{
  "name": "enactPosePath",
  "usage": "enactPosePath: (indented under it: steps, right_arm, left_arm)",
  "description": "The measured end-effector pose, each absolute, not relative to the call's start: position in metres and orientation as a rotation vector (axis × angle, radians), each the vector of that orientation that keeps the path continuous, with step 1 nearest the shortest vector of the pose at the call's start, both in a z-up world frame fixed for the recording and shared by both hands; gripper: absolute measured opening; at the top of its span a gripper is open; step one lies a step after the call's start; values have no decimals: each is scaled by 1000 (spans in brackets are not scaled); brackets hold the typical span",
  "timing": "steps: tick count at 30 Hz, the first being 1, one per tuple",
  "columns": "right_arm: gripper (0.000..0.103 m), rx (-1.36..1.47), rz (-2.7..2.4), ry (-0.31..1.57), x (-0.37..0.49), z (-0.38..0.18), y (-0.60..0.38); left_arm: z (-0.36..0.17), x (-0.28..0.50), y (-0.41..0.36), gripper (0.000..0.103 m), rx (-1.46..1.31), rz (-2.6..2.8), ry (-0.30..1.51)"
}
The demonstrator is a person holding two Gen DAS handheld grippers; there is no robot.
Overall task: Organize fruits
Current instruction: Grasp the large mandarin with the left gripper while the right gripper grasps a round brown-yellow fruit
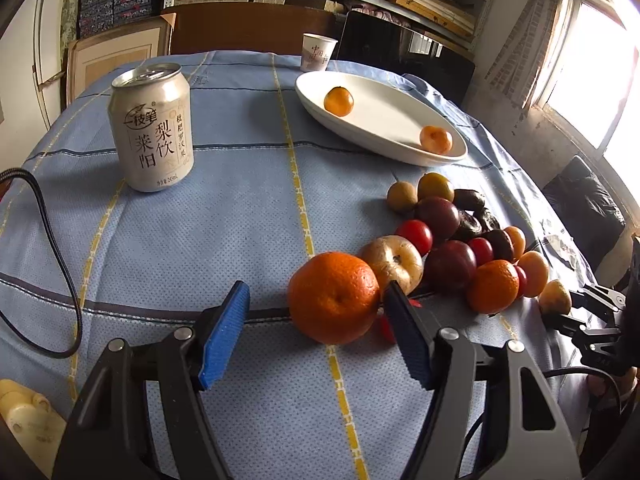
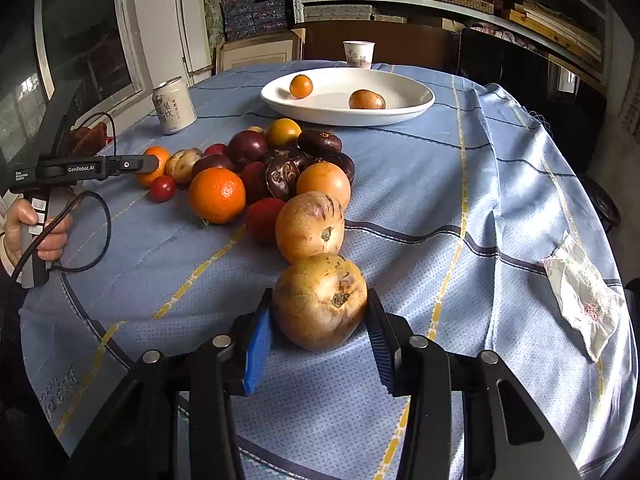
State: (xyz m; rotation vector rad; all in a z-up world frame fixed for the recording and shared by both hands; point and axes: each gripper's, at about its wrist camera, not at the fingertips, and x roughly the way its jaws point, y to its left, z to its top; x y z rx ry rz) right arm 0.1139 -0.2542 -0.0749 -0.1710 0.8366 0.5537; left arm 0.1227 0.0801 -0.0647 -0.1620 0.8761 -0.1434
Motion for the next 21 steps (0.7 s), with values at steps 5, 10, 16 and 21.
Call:
enactPosePath:
  steps: [5, 10, 16, 21]
  right_arm:
    - [45, -175, 552, 835, 113, -75, -253]
    - [45, -175, 551, 836, 113, -75, -253]
    - [45, -179, 548, 834, 113, -75, -253]
    - [45, -175, 547, 831, 114, -75, -253]
  left_arm:
    - [-70, 130, 79, 62, -182, -151, 906]
    - [-71, 132, 75, 48, -186, -184, 906]
    - [-70, 130, 75, 47, -190, -190, 901]
    - [-66, 127, 78, 47, -194, -178, 883]
